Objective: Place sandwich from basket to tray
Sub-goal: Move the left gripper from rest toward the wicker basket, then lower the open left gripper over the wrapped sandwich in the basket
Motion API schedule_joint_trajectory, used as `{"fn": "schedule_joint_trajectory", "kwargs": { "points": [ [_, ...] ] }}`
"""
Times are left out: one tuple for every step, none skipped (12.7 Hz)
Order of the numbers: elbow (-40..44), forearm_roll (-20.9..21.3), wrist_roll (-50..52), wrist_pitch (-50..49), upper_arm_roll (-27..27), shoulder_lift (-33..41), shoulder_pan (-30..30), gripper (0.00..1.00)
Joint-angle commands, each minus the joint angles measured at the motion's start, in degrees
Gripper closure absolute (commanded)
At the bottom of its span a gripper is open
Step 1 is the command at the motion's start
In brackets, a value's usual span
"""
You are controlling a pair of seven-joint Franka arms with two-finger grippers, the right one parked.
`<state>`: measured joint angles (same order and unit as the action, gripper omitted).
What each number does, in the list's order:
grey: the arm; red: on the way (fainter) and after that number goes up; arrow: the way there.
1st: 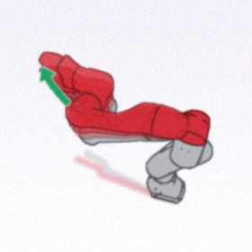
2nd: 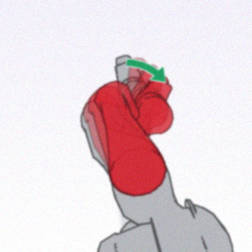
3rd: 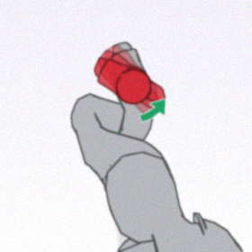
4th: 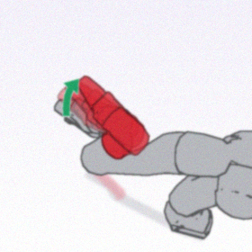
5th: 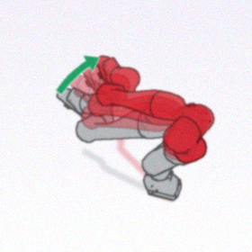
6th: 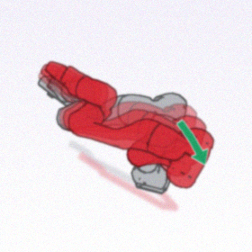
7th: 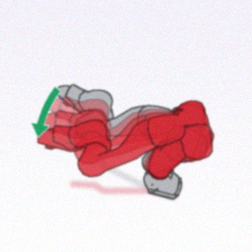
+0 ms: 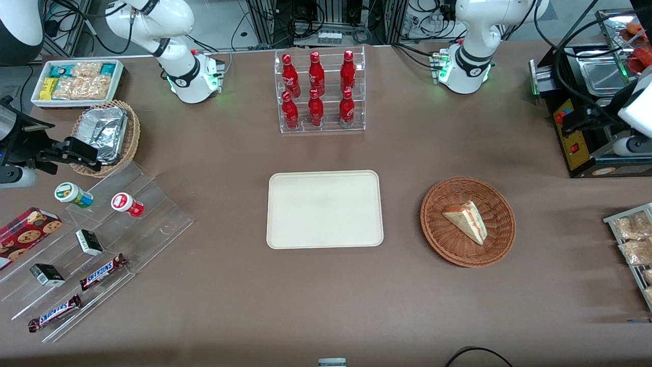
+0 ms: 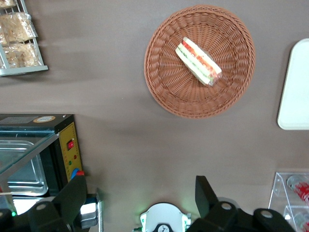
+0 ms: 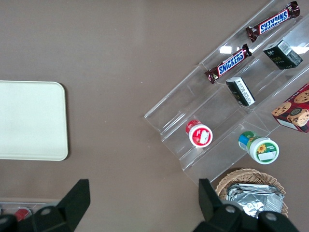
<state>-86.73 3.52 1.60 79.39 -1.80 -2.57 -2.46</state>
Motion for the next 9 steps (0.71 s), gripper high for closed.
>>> {"fn": "schedule_joint_trajectory", "kwargs": {
  "points": [
    [-1.5, -0.3, 10.6, 5.1, 0.0, -3.8, -1.1, 0.00],
    [-3.4, -0.4, 15.1, 8.9, 0.3, -5.3, -2.4, 0.00],
    [-6.1, -0.4, 17.5, 12.8, 0.4, -5.5, -2.9, 0.00],
    [-8.3, -0.5, 20.2, 15.9, 0.4, -5.5, -2.9, 0.00],
    [-9.8, -1.5, 23.0, 18.6, 0.4, -6.1, -2.9, 0.00],
    [-10.6, -2.9, 27.9, 20.7, 0.4, -7.3, -3.0, 0.00],
    [-11.0, -3.1, 33.7, 22.3, 0.5, -8.6, -3.3, 0.00],
    [-11.2, -3.1, 37.3, 23.3, 0.5, -9.3, -4.7, 0.00],
    [-11.8, -3.0, 39.8, 24.1, 0.5, -10.1, -5.8, 0.00]
  ]
}}
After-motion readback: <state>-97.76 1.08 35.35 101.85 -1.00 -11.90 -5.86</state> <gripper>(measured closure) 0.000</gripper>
